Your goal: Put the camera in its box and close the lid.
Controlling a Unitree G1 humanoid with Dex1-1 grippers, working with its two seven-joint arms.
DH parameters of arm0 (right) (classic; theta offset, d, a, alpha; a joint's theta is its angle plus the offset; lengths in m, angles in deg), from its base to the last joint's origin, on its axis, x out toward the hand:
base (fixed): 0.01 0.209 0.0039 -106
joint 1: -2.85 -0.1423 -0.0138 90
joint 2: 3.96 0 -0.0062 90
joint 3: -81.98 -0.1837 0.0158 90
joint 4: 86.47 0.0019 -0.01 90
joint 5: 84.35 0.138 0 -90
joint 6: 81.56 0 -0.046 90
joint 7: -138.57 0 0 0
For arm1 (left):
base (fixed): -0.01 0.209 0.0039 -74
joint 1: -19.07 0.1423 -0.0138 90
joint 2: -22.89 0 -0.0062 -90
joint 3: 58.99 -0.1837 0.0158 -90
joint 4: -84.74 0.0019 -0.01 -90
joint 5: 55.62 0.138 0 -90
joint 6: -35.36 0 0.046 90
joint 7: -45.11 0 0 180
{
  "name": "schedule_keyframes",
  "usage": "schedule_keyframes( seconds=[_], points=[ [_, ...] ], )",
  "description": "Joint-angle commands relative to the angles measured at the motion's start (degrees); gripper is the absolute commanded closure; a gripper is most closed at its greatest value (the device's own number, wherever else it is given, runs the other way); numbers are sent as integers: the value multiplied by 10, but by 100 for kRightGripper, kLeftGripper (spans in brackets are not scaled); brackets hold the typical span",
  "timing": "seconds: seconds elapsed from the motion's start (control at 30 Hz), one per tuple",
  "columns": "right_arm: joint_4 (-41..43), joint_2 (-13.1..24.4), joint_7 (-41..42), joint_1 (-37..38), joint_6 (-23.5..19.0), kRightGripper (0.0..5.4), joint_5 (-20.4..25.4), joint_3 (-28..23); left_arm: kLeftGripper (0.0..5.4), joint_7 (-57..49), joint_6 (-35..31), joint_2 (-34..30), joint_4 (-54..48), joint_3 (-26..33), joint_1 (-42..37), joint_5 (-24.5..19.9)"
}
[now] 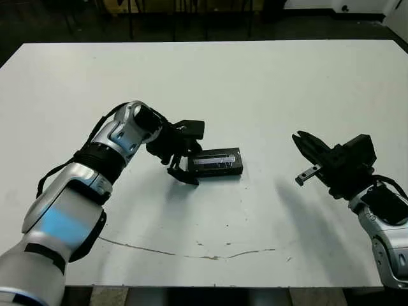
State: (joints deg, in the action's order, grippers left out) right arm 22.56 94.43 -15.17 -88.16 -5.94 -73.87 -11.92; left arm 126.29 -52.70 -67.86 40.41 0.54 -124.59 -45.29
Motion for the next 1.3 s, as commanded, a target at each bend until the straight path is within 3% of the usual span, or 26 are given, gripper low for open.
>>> schedule_keyframes(
  seconds=[0.03, 0.13, 0.33, 0.57, 0.63, 0.73, 0.83, 1.03, 1.3],
  points=[
    [-3, 4, 2, 11, -1, 540, -3, 1, 43, 31, 23, -32, 30, -4, 42, 7],
    [3, 4, -1, 13, -13, 540, -2, 1, 2, 62, 36, -57, 39, 13, 50, -13],
    [10, 6, -5, 17, -13, 540, -13, 5, 2, 86, 79, -132, -2, 58, 91, -47],
    [10, -3, -5, 16, -15, 540, -7, 6, 2, 0, -37, -215, -125, 151, 147, -78],
    [14, -2, -9, 16, -21, 540, -9, 7, 2, -104, -109, -207, -190, 211, 180, -95],
    [17, -1, -15, 14, -25, 540, -16, 9, 29, -298, -187, -126, -313, 304, 243, -130],
    [15, -2, -18, 11, -21, 540, -19, 11, 83, -420, -191, -35, -400, 338, 280, -165],
    [2, -13, -22, 10, -9, 540, -13, 7, 200, -533, -255, 88, -523, 269, 306, -186],
    [9, -19, -29, 16, -14, 540, -13, 2, 353, -575, -318, 143, -483, 129, 307, -136]
  ],
)
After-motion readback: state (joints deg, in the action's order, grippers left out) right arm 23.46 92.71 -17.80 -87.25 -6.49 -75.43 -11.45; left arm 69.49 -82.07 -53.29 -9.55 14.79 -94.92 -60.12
